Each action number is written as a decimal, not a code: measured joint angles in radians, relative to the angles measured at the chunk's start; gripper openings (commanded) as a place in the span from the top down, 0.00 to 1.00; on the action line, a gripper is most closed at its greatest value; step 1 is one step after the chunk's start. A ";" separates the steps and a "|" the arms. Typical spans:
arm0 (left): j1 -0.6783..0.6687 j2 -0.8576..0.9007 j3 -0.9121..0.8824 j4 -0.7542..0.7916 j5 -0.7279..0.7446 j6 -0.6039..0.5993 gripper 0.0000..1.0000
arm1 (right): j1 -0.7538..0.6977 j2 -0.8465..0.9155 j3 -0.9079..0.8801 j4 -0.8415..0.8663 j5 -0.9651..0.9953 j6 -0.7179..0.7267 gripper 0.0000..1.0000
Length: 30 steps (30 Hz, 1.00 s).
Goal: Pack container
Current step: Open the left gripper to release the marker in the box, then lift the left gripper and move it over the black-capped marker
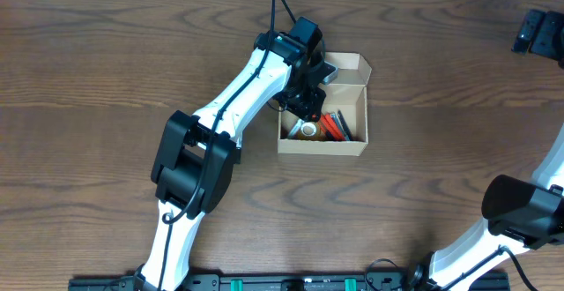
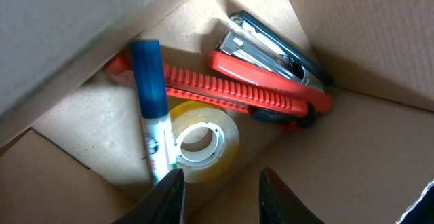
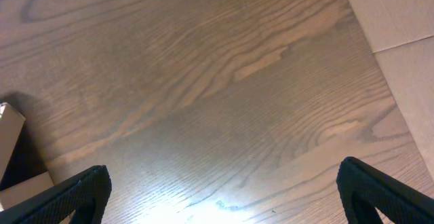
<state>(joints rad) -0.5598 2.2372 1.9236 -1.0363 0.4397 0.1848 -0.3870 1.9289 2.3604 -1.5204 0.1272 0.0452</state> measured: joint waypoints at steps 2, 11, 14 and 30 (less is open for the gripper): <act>0.000 0.001 0.011 -0.009 -0.001 0.000 0.66 | 0.000 0.000 0.000 0.000 0.000 0.000 0.01; 0.019 0.013 0.309 -0.193 -0.046 -0.024 0.72 | 0.000 0.000 0.000 0.000 0.000 0.000 0.01; 0.048 0.013 0.454 -0.323 -0.098 -0.037 0.72 | 0.000 0.000 0.000 0.000 0.000 0.000 0.01; 0.297 0.012 0.597 -0.575 -0.405 -0.267 0.60 | 0.000 0.000 0.000 0.000 0.000 0.000 0.01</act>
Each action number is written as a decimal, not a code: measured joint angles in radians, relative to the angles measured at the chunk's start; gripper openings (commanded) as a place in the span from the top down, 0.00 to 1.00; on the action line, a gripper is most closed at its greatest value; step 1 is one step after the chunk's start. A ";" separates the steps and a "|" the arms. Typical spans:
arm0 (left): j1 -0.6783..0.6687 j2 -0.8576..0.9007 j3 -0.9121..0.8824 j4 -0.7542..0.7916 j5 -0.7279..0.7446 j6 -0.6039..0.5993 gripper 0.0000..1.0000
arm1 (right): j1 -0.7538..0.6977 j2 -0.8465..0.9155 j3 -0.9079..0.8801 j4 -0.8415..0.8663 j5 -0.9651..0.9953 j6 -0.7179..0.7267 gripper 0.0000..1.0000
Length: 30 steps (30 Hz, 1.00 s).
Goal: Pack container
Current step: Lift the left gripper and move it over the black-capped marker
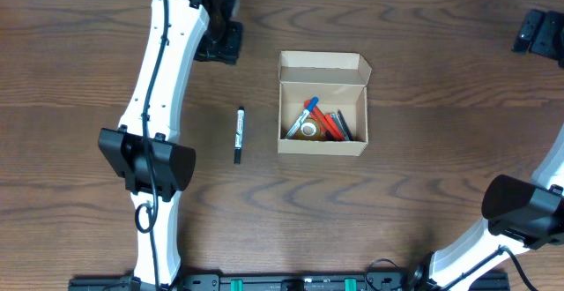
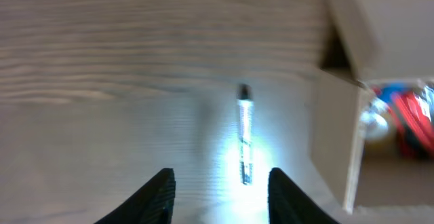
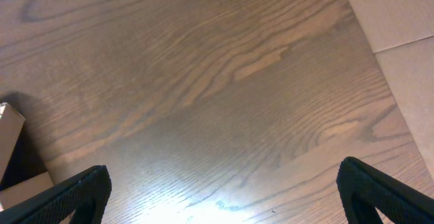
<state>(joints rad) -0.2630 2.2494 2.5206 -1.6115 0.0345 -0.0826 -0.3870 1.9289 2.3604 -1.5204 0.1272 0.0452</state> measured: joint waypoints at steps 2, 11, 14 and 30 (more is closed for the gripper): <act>-0.002 0.000 0.000 0.000 -0.043 -0.053 0.62 | 0.000 0.000 0.000 0.000 0.000 0.000 0.01; -0.100 0.000 -0.092 0.000 -0.148 -0.184 0.61 | 0.000 0.000 0.000 0.000 0.000 0.000 0.01; -0.134 0.000 -0.165 0.000 -0.177 -0.208 0.61 | 0.000 0.000 0.000 0.000 0.000 0.000 0.01; -0.097 0.000 -0.236 0.000 -0.074 -0.216 0.60 | 0.000 0.000 0.000 0.000 0.000 0.000 0.01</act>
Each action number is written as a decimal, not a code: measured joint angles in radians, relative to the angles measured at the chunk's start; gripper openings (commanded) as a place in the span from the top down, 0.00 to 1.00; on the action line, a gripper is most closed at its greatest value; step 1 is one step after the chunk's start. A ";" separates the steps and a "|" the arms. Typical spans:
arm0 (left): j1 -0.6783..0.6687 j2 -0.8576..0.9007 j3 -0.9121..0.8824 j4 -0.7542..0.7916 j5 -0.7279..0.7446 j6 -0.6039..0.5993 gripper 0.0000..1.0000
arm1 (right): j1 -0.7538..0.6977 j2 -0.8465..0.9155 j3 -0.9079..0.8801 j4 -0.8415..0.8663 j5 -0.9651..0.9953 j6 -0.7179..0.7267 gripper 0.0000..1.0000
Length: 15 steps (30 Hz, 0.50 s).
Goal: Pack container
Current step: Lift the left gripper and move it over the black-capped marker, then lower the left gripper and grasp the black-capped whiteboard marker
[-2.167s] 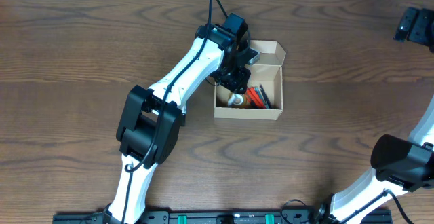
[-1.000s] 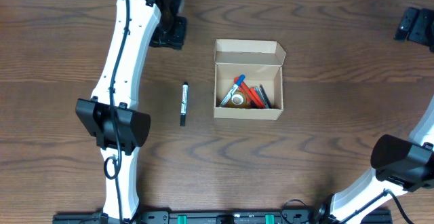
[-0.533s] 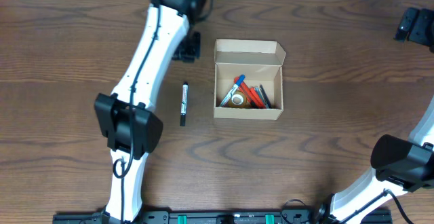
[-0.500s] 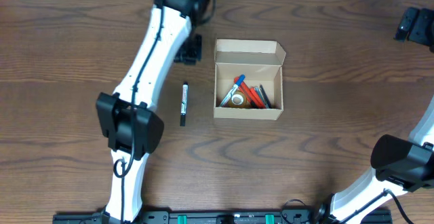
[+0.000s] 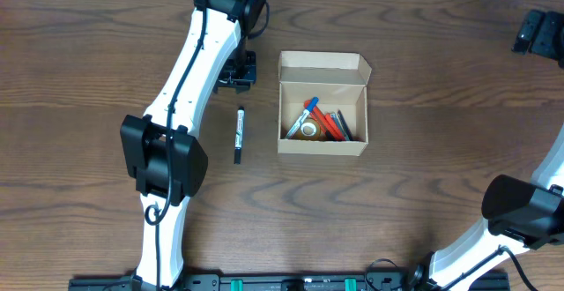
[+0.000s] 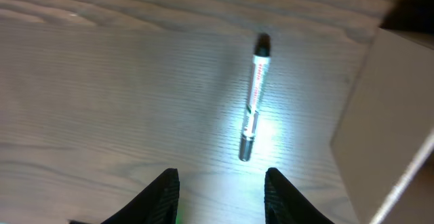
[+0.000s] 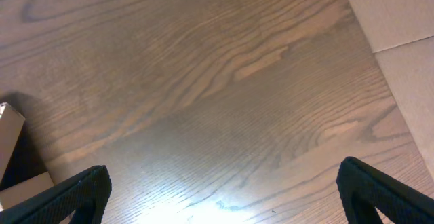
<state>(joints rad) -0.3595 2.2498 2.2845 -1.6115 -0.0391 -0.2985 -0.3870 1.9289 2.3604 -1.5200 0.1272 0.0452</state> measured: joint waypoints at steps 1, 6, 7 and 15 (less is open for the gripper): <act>0.000 0.000 -0.001 0.000 0.014 0.007 0.60 | 0.000 0.000 0.000 0.000 0.000 0.000 0.01; -0.002 0.000 -0.037 0.000 0.048 0.017 0.62 | 0.000 0.000 0.000 0.000 0.000 0.000 0.01; -0.001 -0.001 -0.056 0.000 0.055 0.019 0.62 | 0.000 0.000 0.000 0.000 0.000 0.000 0.01; -0.001 -0.153 -0.357 0.131 0.067 0.031 0.55 | 0.000 0.000 0.000 0.000 0.000 0.000 0.01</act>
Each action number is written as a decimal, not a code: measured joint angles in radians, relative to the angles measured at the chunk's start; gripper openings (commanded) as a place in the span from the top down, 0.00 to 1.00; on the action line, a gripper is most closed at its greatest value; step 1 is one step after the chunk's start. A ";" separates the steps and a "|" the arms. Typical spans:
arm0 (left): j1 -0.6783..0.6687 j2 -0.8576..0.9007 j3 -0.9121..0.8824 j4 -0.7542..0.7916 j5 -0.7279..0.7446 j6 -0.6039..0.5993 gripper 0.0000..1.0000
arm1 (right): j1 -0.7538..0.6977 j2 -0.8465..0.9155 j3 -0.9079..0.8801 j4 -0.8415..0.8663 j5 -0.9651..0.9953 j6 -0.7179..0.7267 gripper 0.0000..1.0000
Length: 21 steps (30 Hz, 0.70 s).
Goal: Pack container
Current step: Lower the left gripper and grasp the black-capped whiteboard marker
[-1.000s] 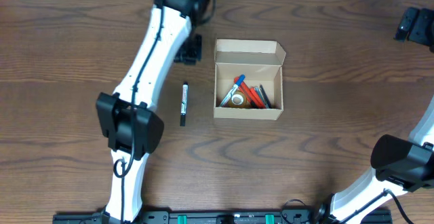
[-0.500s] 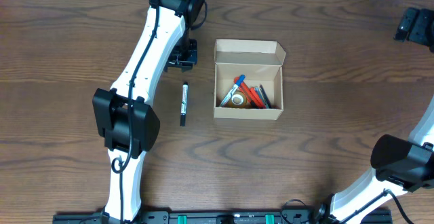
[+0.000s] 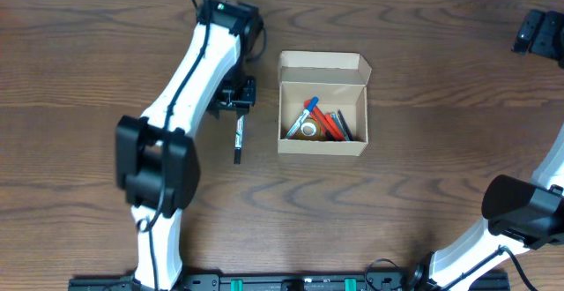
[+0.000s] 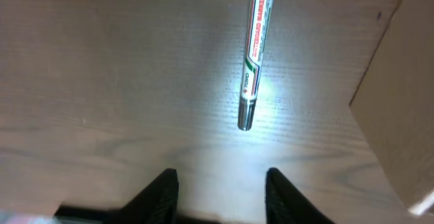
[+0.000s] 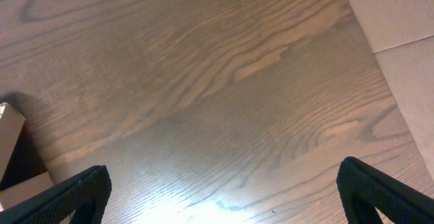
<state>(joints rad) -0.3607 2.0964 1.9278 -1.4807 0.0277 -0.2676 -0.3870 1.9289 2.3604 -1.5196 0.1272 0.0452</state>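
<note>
A silver marker with a black cap lies on the wooden table, left of the open cardboard box. The box holds a blue marker, a tape roll, a red cutter and a stapler. My left gripper hovers just above the marker's far end, open; in the left wrist view the marker lies ahead of the empty fingers. My right gripper is open wide over bare table at the far right.
The box's flap stands open at its far side. A box wall shows at the right of the left wrist view. The right arm's base sits at the lower right, its wrist at the upper right edge.
My left gripper has moved nearer along the table and lower, from beside the box's far left corner to just above the marker's far end. It stays open. The right arm is unchanged.
My left gripper was open inside the box over the tape, blue marker and cutter. Then it was far back left of the box, with the silver marker in view on the table. It then stood nearer the box's left side, and now hangs just over the marker.
</note>
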 measured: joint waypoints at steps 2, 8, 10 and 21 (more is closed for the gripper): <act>0.000 -0.093 -0.095 0.074 0.000 0.003 0.53 | 0.000 0.000 0.000 0.000 0.000 0.000 0.01; 0.000 -0.265 -0.370 0.266 0.053 0.006 0.54 | 0.000 0.000 0.000 -0.001 0.000 0.000 0.01; 0.000 -0.259 -0.449 0.319 0.071 0.009 0.54 | 0.000 0.000 0.000 0.000 0.000 0.000 0.01; 0.001 -0.235 -0.541 0.526 0.078 0.056 0.52 | 0.000 0.000 0.000 0.000 0.000 0.000 0.01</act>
<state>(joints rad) -0.3595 1.8618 1.3869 -0.9546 0.1055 -0.2119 -0.3870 1.9289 2.3604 -1.5200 0.1272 0.0452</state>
